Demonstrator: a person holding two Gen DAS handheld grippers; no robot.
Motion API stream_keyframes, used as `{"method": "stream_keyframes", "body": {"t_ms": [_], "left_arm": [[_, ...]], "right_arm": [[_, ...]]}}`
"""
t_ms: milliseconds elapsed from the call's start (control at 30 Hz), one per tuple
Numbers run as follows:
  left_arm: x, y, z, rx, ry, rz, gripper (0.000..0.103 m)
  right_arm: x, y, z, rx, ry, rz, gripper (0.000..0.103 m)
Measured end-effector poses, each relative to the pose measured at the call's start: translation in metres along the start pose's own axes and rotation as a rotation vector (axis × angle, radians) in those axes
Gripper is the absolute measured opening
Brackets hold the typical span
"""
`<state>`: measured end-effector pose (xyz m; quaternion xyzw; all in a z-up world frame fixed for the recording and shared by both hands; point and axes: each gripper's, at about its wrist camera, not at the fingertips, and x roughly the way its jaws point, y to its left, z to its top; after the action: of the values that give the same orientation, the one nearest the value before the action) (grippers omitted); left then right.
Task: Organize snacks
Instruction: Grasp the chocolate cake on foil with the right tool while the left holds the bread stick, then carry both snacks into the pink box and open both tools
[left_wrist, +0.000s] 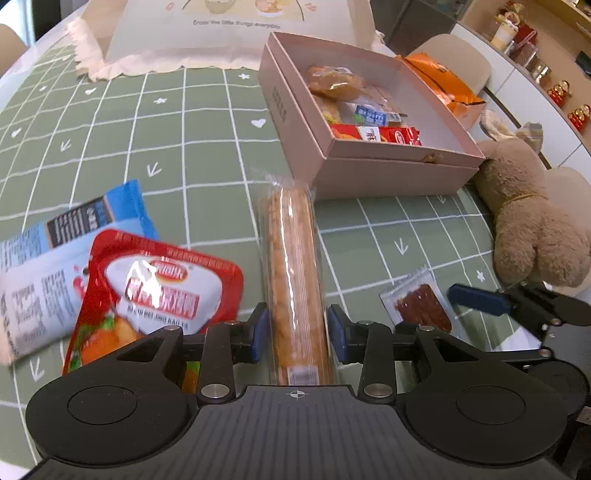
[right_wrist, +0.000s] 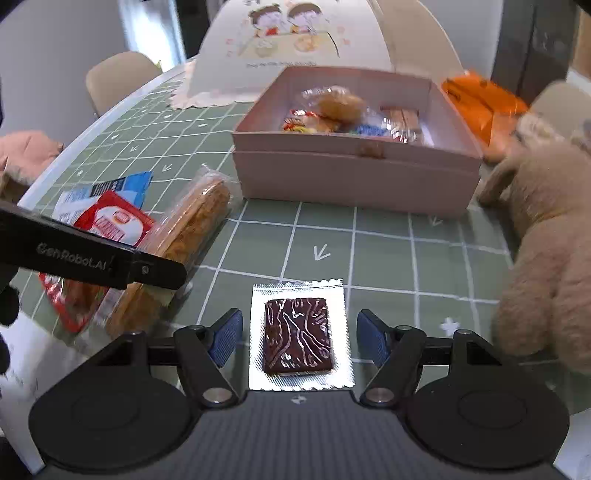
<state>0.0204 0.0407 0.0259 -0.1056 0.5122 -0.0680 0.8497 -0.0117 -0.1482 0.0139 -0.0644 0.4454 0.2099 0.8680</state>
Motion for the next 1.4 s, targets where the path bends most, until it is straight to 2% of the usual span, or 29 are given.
{"method": "stream_keyframes", "body": {"t_ms": [33, 100, 133, 233, 333, 500, 600, 767, 967, 1100, 1167, 1267, 1400], "left_arm": [[0.001, 0.0, 0.001, 0.001, 0.001, 0.0, 0.04], [0.0, -0.001, 0.0, 0.01, 0.011, -0.007, 0.039], [-0.001, -0.002, -0.003, 0.026, 0.02, -0.013, 0.039], [-0.008, -0.006, -0.015, 0.074, 0.072, -0.033, 0.039], [-0.014, -0.009, -0.026, 0.077, 0.112, -0.053, 0.039], [-0.006, -0.011, -0.014, 0.013, 0.069, -0.02, 0.038], [0.001, -0.019, -0.006, 0.035, 0.062, -0.009, 0.038], [0.002, -0.023, -0.004, 0.059, 0.076, 0.007, 0.038], [0.003, -0.023, -0.006, 0.055, 0.062, 0.003, 0.038], [-0.001, -0.021, -0.017, 0.053, 0.001, -0.005, 0.038], [-0.003, -0.019, -0.019, 0.033, -0.007, -0.007, 0.035], [-0.005, -0.013, -0.024, -0.018, -0.008, -0.065, 0.034], [-0.014, -0.013, -0.03, -0.009, -0.019, -0.107, 0.034]], "right_arm": [[0.002, 0.002, 0.0, 0.011, -0.008, -0.003, 0.068], [0.002, 0.005, -0.002, -0.006, -0.01, -0.019, 0.051], [0.003, 0.007, -0.001, -0.024, -0.011, -0.043, 0.049], [-0.004, 0.0, -0.007, -0.015, -0.003, -0.049, 0.049], [-0.01, -0.006, -0.013, -0.015, 0.002, -0.052, 0.05], [-0.011, -0.003, -0.018, -0.033, -0.021, -0.072, 0.052], [-0.01, -0.003, -0.016, -0.029, -0.013, -0.068, 0.052], [-0.018, -0.009, -0.011, -0.012, 0.011, -0.047, 0.046], [-0.057, -0.027, 0.007, 0.068, -0.086, -0.047, 0.046], [-0.08, -0.03, 0.018, 0.061, -0.154, -0.07, 0.046], [-0.088, -0.031, 0.02, 0.055, -0.176, -0.077, 0.046], [-0.097, -0.031, 0.021, 0.054, -0.201, -0.09, 0.047], [-0.105, -0.036, 0.02, 0.062, -0.218, -0.124, 0.047]]}}
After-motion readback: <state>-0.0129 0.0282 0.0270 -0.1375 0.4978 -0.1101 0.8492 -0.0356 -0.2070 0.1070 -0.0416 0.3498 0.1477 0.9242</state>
